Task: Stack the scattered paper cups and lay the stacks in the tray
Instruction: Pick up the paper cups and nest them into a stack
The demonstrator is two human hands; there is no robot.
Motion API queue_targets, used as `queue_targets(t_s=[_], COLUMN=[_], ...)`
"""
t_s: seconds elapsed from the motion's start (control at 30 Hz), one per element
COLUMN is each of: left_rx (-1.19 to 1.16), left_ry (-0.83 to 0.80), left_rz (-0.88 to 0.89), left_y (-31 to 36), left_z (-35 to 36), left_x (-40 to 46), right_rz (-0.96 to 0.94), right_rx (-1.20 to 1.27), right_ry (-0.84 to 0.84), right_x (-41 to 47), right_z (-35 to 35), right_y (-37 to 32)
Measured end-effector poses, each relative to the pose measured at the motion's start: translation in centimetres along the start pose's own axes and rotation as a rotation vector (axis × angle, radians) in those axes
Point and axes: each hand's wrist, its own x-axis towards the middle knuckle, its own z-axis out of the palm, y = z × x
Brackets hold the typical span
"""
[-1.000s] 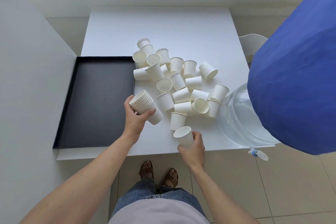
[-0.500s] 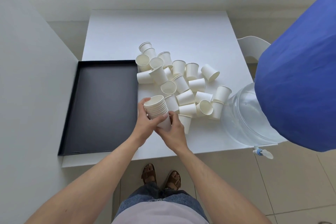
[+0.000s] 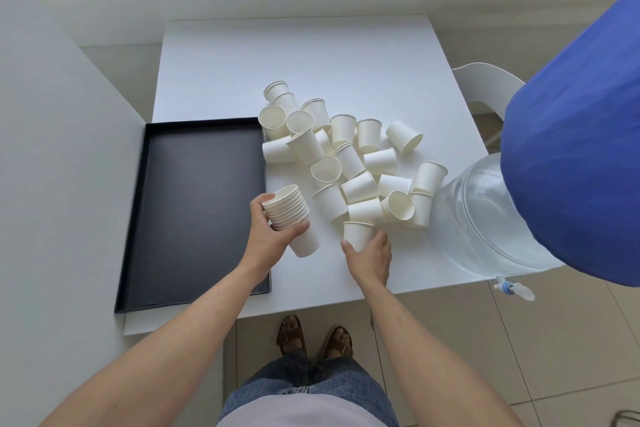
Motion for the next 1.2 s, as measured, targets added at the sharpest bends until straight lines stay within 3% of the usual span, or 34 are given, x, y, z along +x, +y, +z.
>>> queue_targets(t_s=[0.27, 0.63, 0.77, 1.2], left_rx=[0.104, 0.302, 0.368, 0.489], left_ry=[-0.116, -0.348, -0.417, -0.398], left_rz=[0.004, 0.025, 0.055, 0.109], left_y=[0.1, 0.1, 0.6, 2.6], left_z=[-1.3, 0.5, 1.9, 4.5], left_x=[0.7, 0.9, 0.6, 1.7], right_rz=[0.049, -0.267, -0.36, -0.539], right_rx=[0.179, 0.907, 0.854, 0.361], right_ry=[0.025, 0.045, -0.049, -0.236], right_x=[-1.0, -2.9, -2.7, 0.4], right_z=[0.1, -3.8, -3.5, -3.8], right_y=[0.0, -5.8, -7.3, -4.2])
